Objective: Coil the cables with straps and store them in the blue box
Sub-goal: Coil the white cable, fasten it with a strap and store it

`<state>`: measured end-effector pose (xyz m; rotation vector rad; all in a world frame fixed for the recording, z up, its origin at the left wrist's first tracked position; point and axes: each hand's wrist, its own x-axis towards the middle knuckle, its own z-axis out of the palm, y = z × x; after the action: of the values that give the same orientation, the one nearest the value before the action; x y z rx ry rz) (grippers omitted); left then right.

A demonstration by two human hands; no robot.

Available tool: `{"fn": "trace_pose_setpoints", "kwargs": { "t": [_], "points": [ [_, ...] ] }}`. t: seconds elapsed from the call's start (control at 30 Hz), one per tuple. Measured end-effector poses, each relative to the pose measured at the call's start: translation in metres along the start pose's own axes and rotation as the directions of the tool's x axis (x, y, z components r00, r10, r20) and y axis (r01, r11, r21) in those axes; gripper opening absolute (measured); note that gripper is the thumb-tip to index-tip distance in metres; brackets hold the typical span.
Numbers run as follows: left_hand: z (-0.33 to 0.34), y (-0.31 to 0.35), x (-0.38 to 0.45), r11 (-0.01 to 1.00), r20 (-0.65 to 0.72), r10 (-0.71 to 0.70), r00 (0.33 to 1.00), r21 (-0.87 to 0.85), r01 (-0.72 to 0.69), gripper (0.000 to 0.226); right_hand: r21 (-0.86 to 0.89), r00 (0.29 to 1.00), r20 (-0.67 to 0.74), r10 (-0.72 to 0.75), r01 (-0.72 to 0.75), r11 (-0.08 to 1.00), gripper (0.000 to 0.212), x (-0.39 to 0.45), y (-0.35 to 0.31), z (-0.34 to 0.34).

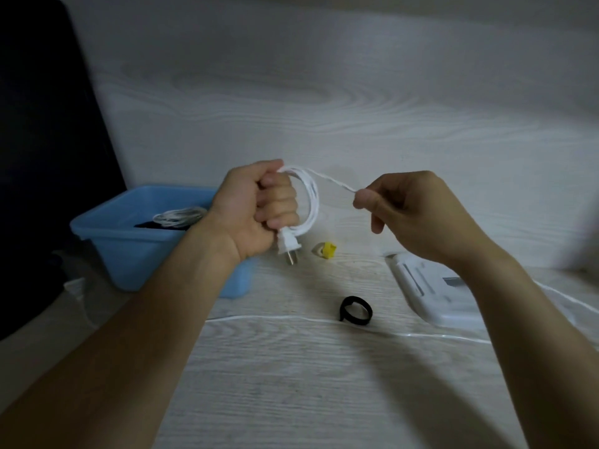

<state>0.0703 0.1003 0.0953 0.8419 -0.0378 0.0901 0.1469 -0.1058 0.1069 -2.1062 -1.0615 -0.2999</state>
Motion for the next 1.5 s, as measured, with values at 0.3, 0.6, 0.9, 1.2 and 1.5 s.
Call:
{"fn": "trace_pose_setpoints", "kwargs": {
  "t": [0.3,0.6,0.9,1.2,1.5],
  "points": [
    [-0.008,0.011,-0.002,0.811,-0.31,0.31,0.899,-0.408,-0.42,0.04,-0.04,0.996,0.083,-0.018,0.021,0.999,0.011,0.001,0.0,0.019],
    [0.009,-0.004,0.005,0.903,-0.378,0.415,0.828,0.059,-0.426,0.045,-0.113,0.911,0.385,-0.149,0.207,0.972,0.02,-0.013,-0.026,0.044],
    [0.018,-0.024,0.001,0.713,-0.099,0.451,0.887,0.638,-0.291,0.017,-0.03,0.93,0.297,-0.216,0.235,0.972,0.017,-0.011,-0.028,0.032],
    [0.019,-0.024,-0.008,0.626,0.125,0.014,0.992,0.772,-0.106,0.028,0.136,0.969,0.168,-0.182,0.16,0.978,0.012,-0.011,-0.035,0.009],
    [0.023,-0.028,-0.013,0.335,-0.044,-0.223,0.974,0.935,0.119,0.072,0.113,0.95,0.31,-0.043,0.008,0.994,0.029,-0.011,-0.033,0.018]
  ]
}}
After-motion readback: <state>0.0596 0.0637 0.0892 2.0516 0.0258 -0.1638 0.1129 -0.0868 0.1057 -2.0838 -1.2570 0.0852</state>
